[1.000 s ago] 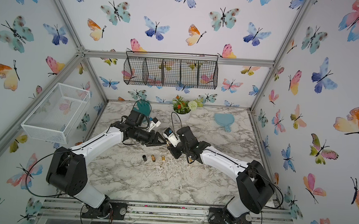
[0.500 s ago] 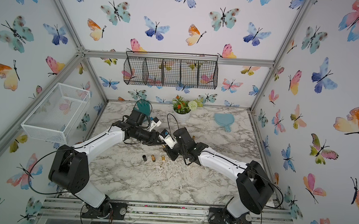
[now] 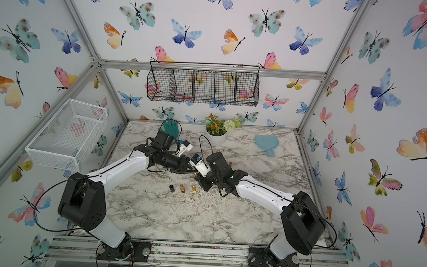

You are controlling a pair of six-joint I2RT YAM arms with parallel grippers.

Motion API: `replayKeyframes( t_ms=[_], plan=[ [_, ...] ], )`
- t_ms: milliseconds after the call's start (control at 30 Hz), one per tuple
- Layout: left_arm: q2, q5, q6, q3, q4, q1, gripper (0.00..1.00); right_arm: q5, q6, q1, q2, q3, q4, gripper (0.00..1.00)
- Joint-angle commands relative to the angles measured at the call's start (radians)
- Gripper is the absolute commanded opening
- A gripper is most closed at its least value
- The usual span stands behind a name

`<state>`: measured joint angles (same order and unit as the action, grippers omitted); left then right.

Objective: Open the lipstick cap
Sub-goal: Place the lipstick at the center of the board.

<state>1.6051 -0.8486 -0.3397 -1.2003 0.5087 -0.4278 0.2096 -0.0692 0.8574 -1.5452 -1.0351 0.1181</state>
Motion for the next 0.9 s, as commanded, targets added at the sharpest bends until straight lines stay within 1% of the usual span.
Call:
replayKeyframes(
  t_ms=[0, 33, 67, 267, 300, 333, 367, 400, 433, 467, 533, 667, 733, 867],
  plan=[
    [-0.03, -0.028, 0.012, 0.009, -0.001, -0.007, 0.28, 0.0, 0.011, 0.005, -0.022, -0.02, -0.009, 0.02],
    [-0.031, -0.029, 0.014, 0.008, -0.001, -0.008, 0.24, 0.0, 0.011, 0.005, -0.024, -0.021, -0.006, 0.02],
    [-0.031, -0.032, 0.014, 0.007, -0.001, -0.008, 0.22, -0.001, 0.01, 0.005, -0.027, -0.022, -0.004, 0.02],
    [-0.033, -0.038, 0.013, 0.007, 0.001, -0.01, 0.16, 0.002, 0.01, 0.005, -0.042, -0.031, 0.012, 0.02],
    [-0.034, -0.037, 0.014, 0.006, 0.003, -0.011, 0.14, 0.001, 0.011, 0.005, -0.044, -0.032, 0.013, 0.02],
    [-0.036, -0.036, 0.014, 0.006, 0.005, -0.011, 0.12, 0.0, 0.012, 0.005, -0.046, -0.034, 0.014, 0.05],
    [-0.037, -0.032, 0.015, 0.007, 0.005, -0.011, 0.11, 0.0, 0.013, 0.005, -0.047, -0.037, 0.018, 0.14],
    [-0.039, -0.031, 0.014, 0.005, 0.005, -0.011, 0.1, 0.002, 0.012, 0.005, -0.047, -0.041, 0.024, 0.27],
    [-0.039, -0.029, 0.014, 0.005, 0.005, -0.011, 0.08, -0.004, 0.011, 0.005, -0.046, -0.045, 0.029, 0.34],
    [-0.04, -0.025, 0.012, 0.004, 0.005, -0.011, 0.08, -0.015, 0.011, 0.005, -0.039, -0.045, 0.029, 0.37],
    [-0.04, 0.001, 0.008, -0.005, 0.005, -0.01, 0.07, -0.039, 0.007, 0.005, -0.019, -0.039, 0.032, 0.43],
    [-0.029, 0.094, 0.003, -0.033, 0.023, -0.009, 0.07, -0.07, 0.0, 0.005, 0.013, -0.029, 0.043, 0.52],
    [-0.021, 0.125, 0.004, -0.042, 0.025, -0.012, 0.07, -0.081, 0.0, 0.005, 0.024, -0.031, 0.067, 0.53],
    [-0.006, 0.247, 0.005, -0.057, 0.028, -0.026, 0.08, -0.147, -0.002, 0.005, 0.072, -0.03, 0.11, 0.53]
  ],
)
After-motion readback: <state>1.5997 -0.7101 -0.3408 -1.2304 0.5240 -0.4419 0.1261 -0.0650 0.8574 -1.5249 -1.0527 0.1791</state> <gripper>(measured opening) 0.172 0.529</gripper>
